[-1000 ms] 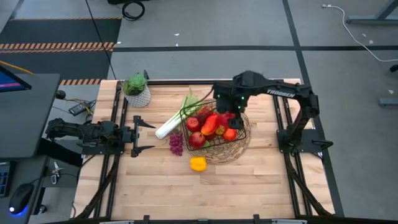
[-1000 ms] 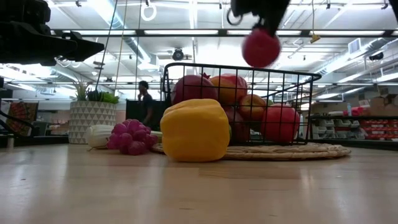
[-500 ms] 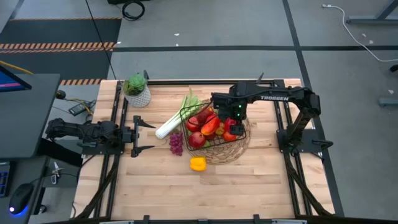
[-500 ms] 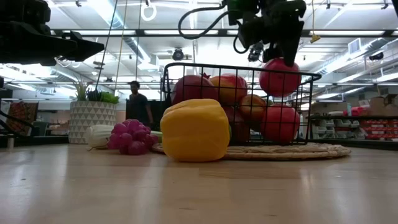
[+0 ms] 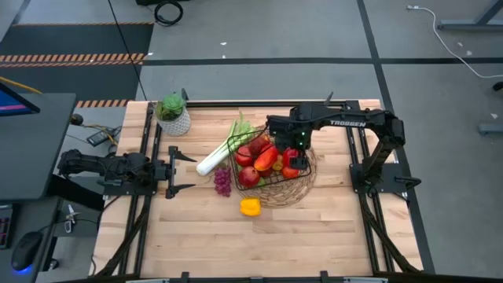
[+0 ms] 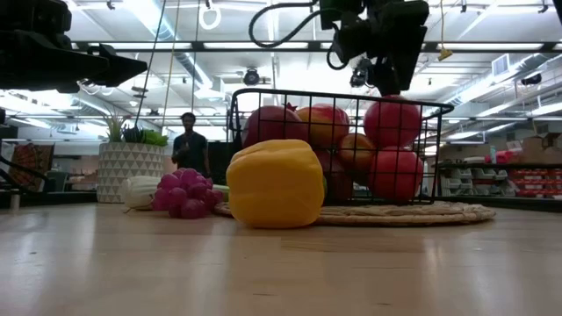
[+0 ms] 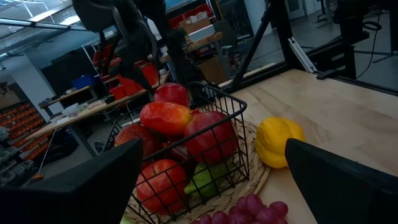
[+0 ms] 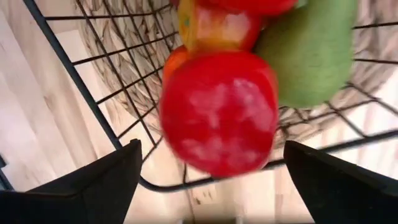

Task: Build produce basket
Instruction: Put the yellow bell pepper into the black wire basket

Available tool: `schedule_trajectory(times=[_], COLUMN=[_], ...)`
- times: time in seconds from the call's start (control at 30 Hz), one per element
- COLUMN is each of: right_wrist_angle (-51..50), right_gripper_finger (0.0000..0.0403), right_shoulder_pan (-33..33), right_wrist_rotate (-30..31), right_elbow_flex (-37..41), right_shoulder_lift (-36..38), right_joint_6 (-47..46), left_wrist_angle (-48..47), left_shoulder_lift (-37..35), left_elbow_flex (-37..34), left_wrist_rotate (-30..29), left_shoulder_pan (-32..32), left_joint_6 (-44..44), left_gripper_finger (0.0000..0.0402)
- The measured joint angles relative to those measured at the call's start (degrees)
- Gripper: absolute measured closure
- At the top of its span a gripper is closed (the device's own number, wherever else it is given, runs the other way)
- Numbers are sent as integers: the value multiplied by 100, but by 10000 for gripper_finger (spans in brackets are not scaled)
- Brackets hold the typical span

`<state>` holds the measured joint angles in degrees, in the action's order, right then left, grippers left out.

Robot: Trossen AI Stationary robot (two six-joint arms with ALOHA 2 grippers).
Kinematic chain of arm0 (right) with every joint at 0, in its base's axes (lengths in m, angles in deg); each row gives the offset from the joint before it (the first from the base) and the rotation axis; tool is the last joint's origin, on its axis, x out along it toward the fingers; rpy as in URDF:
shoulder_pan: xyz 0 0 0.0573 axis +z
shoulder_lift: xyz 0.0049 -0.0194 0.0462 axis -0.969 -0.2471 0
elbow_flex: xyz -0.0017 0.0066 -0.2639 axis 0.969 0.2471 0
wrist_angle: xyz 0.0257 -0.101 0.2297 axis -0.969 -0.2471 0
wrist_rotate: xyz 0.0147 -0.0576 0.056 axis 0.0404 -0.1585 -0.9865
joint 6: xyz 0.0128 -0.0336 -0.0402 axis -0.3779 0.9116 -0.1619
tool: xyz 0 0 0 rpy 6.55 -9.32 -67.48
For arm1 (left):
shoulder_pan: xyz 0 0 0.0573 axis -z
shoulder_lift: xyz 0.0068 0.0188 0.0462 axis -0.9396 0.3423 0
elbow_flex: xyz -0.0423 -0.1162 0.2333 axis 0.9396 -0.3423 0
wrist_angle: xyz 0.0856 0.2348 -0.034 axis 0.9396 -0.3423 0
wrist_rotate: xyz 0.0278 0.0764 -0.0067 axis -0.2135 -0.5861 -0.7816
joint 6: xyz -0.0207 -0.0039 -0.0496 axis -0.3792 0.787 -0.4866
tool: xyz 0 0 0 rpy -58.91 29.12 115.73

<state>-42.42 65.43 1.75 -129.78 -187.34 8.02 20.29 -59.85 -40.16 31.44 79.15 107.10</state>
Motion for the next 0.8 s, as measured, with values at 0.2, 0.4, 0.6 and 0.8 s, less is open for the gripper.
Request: schedule_trajectory(times=[0.2,0.4,0.6,0.8], right_wrist_angle=[-495,740,1969,2313], right_gripper_finger=[4,4,7,5], right_shoulder_pan=[-281,-518,-410,207], right_wrist_rotate=[421,-189,-1311,-2055], right_elbow_flex=[-1006,-1450,-1348,-1343], right_shoulder_lift=[24,359,507,509], right_joint_6=[274,400,373,639], left_wrist_angle=[0,0,0,0], left_shoulder_lift=[2,1,2,2], left_elbow_flex=[0,0,0,1], left_wrist_rotate=[-1,0,0,-1], left_shoulder_pan=[1,0,0,2], left_joint_6=[0,0,0,0], left_gripper_finger=[2,2,2,2])
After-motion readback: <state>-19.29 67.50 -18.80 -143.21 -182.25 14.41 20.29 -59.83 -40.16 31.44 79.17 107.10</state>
